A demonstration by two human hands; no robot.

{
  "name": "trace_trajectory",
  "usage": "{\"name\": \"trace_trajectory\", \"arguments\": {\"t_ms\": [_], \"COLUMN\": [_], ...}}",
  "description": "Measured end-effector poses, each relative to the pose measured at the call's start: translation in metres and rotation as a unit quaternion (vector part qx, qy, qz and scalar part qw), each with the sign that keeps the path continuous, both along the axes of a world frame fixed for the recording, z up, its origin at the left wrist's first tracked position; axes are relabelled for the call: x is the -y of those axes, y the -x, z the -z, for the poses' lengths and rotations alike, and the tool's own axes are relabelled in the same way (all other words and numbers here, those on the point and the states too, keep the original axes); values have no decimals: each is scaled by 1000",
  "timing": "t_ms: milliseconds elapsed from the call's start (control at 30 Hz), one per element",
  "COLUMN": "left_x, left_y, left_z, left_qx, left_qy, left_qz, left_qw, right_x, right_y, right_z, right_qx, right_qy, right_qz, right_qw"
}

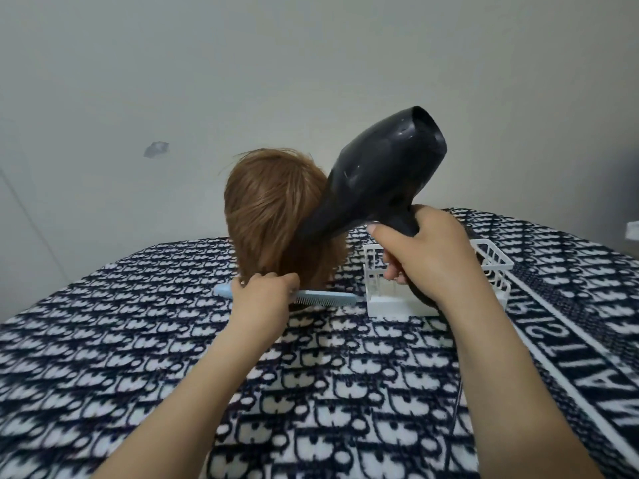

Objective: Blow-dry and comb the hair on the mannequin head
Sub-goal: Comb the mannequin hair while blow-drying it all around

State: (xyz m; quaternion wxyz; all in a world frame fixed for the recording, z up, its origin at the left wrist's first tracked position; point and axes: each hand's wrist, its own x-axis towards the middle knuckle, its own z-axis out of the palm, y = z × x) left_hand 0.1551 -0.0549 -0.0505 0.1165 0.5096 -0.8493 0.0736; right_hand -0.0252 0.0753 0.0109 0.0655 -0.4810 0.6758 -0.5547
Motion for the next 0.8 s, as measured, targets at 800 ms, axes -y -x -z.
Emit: {"name": "trace_trajectory", "arguments": {"t_ms": [800], "left_x": [33], "left_y": [-60], "left_z": [6], "left_qx": [-145], "left_qy": [-39], "left_qz": [-21], "left_qw": [988], "right_x": [1], "right_y": [-54], "right_z": [1], "right_qx": [-127], "right_qy": [-24], "right_qz": [19], "right_qw": [991]}}
